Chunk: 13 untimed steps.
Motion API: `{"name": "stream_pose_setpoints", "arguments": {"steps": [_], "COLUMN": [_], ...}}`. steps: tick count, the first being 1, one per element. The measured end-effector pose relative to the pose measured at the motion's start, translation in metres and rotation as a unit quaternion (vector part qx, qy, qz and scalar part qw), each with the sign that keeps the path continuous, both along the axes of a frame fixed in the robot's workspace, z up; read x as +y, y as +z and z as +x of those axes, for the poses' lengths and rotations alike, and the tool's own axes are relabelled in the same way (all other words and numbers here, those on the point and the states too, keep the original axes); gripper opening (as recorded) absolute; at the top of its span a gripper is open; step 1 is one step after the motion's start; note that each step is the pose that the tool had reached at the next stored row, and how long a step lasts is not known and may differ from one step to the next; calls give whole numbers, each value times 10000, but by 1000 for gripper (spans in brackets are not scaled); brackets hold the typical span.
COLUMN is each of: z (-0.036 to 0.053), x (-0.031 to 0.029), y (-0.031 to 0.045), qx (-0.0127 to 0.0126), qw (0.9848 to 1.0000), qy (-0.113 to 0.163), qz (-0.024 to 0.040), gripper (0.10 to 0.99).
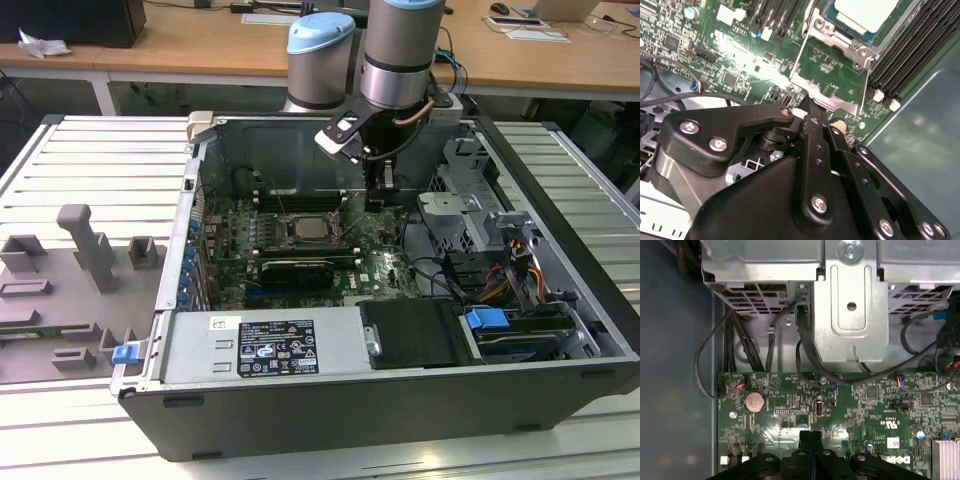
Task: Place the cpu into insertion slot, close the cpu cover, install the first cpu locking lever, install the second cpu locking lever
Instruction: 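Close the cpu cover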
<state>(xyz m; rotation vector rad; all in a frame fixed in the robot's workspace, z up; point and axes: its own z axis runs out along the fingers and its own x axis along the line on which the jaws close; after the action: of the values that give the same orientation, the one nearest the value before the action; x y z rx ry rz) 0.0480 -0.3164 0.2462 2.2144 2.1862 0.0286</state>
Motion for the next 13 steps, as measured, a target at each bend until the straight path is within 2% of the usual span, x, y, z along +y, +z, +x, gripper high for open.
{"name": "stream_pose_setpoints", "arguments": {"steps": [13], "z": [-150], "x": [0], "y": [0], "qx": [0], "qw": [10000], "qy": [1], "qz": [0], "gripper": [106]}}
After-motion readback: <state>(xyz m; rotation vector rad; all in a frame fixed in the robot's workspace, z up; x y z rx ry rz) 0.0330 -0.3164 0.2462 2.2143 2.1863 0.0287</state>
